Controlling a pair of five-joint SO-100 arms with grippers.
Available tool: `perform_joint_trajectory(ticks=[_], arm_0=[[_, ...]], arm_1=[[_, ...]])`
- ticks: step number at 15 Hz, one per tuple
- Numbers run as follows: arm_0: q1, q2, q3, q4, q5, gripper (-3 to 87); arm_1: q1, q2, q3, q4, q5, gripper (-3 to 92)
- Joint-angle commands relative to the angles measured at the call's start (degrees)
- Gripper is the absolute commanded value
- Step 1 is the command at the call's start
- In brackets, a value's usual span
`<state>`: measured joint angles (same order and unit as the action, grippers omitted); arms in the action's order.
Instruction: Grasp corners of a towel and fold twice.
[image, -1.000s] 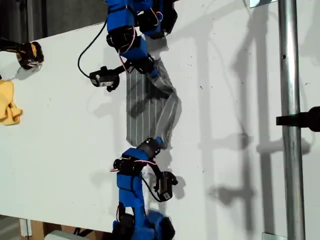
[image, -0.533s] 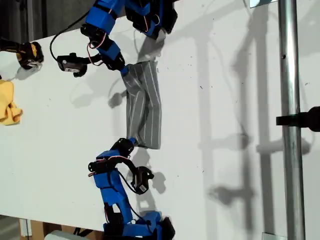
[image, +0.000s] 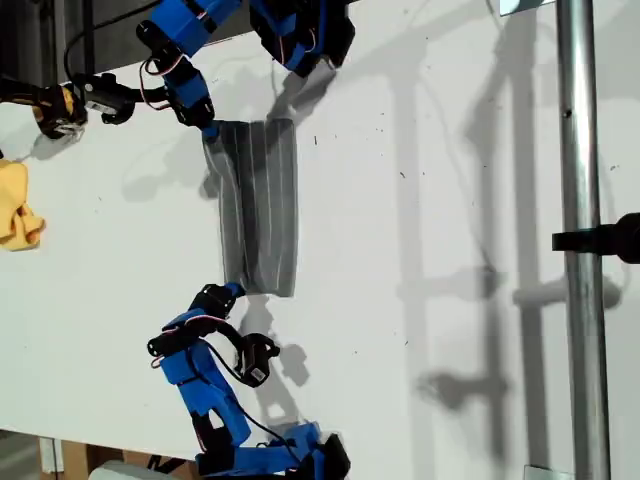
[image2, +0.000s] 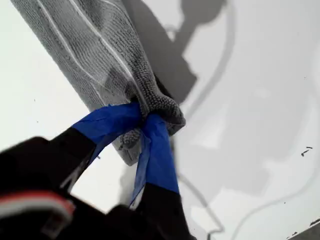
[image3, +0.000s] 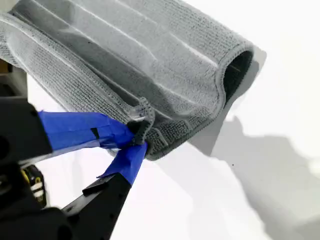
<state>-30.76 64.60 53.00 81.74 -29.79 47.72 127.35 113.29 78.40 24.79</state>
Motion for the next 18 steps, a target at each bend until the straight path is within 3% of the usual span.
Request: perform_joint_trajectory(ticks=[1, 11, 18], arm_0=[[-1.23, 2.20, -1.93, -0.26, 0.44, -1.8], [12.83, 0.62, 0.00, 3.78, -10.99, -1.8], [13.62, -6.06, 0.53, 5.36, -18.37, -1.7]], arm_1=[[0.35, 0.62, -3.25, -1.23, -0.53, -0.1], [-21.62, 11.07, 20.92, -4.92, 21.71, -0.1], [-22.68, 6.33, 26.02, -5.98, 34.19, -0.1]])
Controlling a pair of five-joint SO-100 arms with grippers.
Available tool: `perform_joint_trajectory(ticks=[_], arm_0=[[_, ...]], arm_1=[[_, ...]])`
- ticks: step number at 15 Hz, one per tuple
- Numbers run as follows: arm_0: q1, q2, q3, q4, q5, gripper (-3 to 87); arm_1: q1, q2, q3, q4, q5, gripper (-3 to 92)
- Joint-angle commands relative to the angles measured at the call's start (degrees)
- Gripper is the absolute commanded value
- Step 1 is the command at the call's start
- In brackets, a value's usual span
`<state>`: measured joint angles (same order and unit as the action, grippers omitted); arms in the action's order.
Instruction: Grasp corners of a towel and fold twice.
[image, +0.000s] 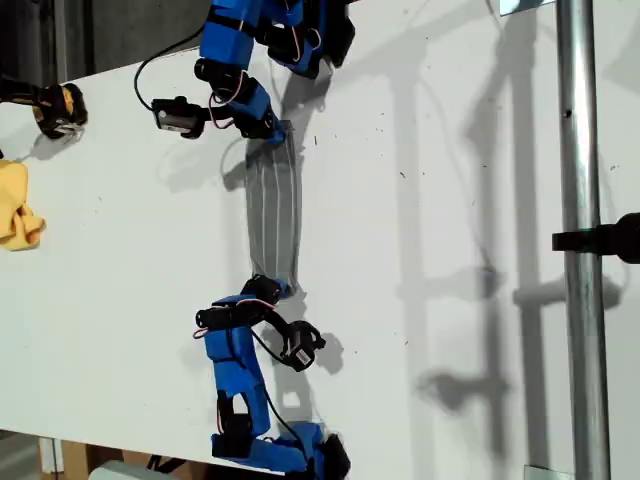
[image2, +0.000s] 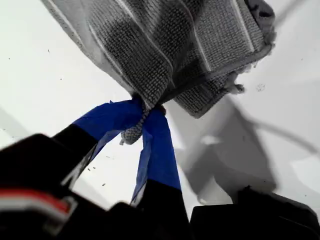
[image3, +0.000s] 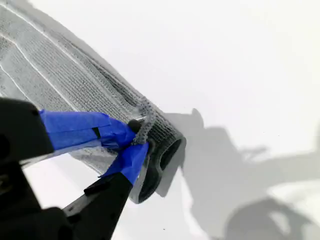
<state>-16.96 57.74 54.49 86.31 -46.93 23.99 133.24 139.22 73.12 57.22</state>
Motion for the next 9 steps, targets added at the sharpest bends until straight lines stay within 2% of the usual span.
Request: perform_joint_trajectory(ticks=[1, 7, 8, 9], arm_0=[[-0.88, 0.09, -1.05, 0.88, -1.49, -1.6], [-4.83, -5.71, -2.46, 1.14, -3.08, 1.7], [-4.92, -5.36, -2.90, 1.85, -2.99, 11.4], [-5.01, -5.19, -3.87, 3.25, -2.64, 24.4]], arm_1=[[2.02, 0.88, 0.79, -0.70, 2.64, -0.1], [7.56, -1.49, 1.32, -0.09, 4.13, -0.1], [7.82, -0.62, 1.23, 0.62, 4.13, 5.9], [8.96, -0.53, 1.05, 1.93, 4.57, 17.2]])
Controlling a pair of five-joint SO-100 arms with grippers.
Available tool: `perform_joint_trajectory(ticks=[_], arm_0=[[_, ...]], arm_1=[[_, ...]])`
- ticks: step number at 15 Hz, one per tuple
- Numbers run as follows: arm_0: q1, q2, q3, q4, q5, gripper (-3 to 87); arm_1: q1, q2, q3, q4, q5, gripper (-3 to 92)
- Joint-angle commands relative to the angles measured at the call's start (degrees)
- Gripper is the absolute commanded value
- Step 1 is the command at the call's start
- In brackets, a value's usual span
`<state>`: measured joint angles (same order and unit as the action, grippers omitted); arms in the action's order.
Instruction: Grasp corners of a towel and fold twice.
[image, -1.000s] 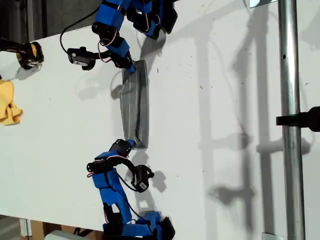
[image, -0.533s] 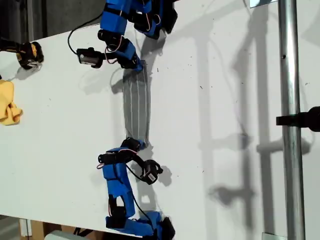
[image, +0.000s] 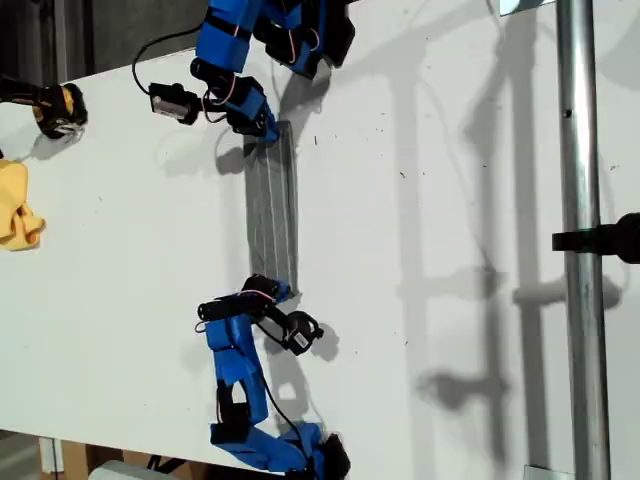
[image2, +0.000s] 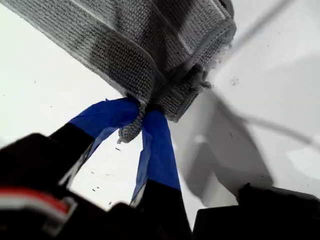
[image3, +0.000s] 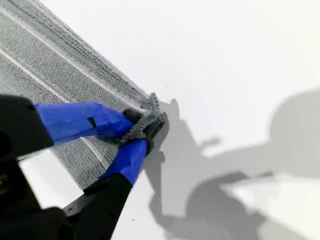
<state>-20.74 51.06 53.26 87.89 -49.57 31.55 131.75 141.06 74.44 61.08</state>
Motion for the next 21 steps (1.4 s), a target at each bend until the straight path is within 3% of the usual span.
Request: perform_joint_trajectory(ticks=[1, 8, 10, 12, 15, 19, 21], arm_0=[[-1.23, 2.55, -2.72, 2.46, 0.79, 29.5], [-3.16, 26.02, 7.29, 5.89, 0.53, 31.0], [-2.29, 37.53, 18.98, 0.18, 0.18, 29.7], [-0.97, 51.59, 33.13, -4.66, -1.76, 11.7], [2.64, 75.32, 60.56, -15.91, -5.80, 5.2], [8.17, 108.98, 95.62, -29.71, -14.24, -1.4], [9.76, 126.74, 108.02, -30.23, -16.70, -1.6]], arm_1=[[1.93, 0.88, -1.41, 1.58, 0.88, 22.8], [5.98, 16.26, -10.99, 13.89, 0.70, 26.7], [2.55, 27.42, -12.04, 16.00, 3.60, 25.8], [-2.90, 36.65, -10.81, 20.13, 11.34, 24.4], [-12.74, 49.57, -7.47, 22.24, 21.45, 21.3], [-11.95, 42.45, -7.21, 22.32, 22.15, 20.1], [-9.14, 32.26, -7.21, 22.15, 20.13, 22.5]])
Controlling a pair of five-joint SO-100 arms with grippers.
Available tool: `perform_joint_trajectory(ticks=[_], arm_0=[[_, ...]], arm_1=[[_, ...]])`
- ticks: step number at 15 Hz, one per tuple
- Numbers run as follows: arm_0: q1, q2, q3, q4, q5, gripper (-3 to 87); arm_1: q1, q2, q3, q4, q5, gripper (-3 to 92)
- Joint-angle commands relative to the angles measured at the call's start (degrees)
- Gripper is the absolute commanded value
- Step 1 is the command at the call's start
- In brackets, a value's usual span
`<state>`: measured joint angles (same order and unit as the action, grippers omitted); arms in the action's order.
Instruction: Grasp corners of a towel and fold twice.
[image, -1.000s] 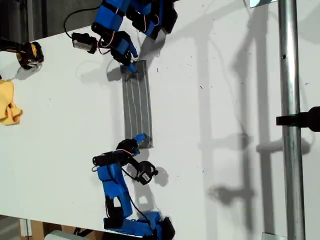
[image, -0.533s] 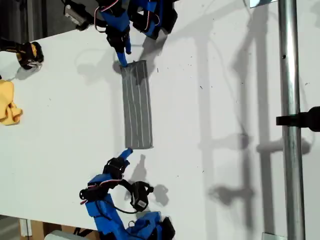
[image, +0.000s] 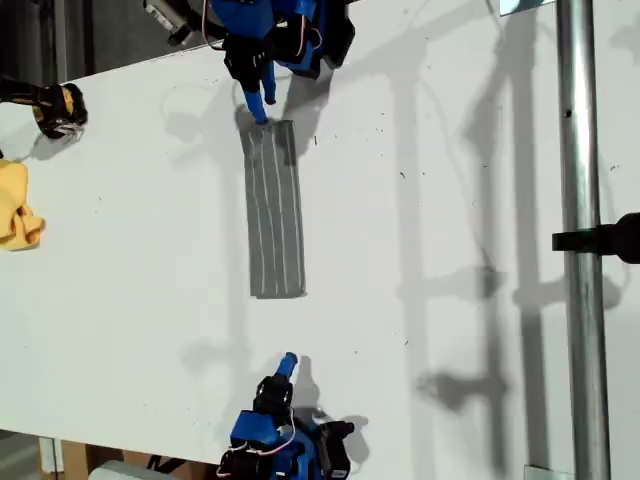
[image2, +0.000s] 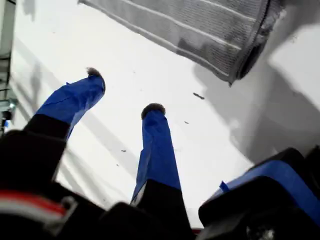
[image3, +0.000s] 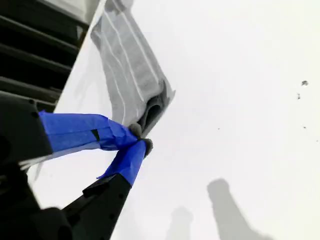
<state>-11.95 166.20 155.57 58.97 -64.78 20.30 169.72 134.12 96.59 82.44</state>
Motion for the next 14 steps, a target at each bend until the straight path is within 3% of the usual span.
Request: perform_joint_trajectory(ticks=[1, 4, 11, 14], arm_0=[[1.05, 18.81, 9.23, 0.70, -2.11, -1.6], [0.79, 32.52, 13.10, 8.44, -1.58, -1.6], [2.11, 32.52, 14.59, 10.20, -1.41, -1.6], [2.11, 32.52, 14.77, 11.60, -1.76, -1.6]], arm_1=[[4.57, -8.88, 0.44, -1.58, -3.87, 23.1], [9.58, -24.08, 0.97, -6.42, -8.61, 27.2], [24.96, -45.97, 7.29, -25.40, -21.71, 32.8], [27.25, -56.60, 5.36, -32.70, -26.02, 33.3]])
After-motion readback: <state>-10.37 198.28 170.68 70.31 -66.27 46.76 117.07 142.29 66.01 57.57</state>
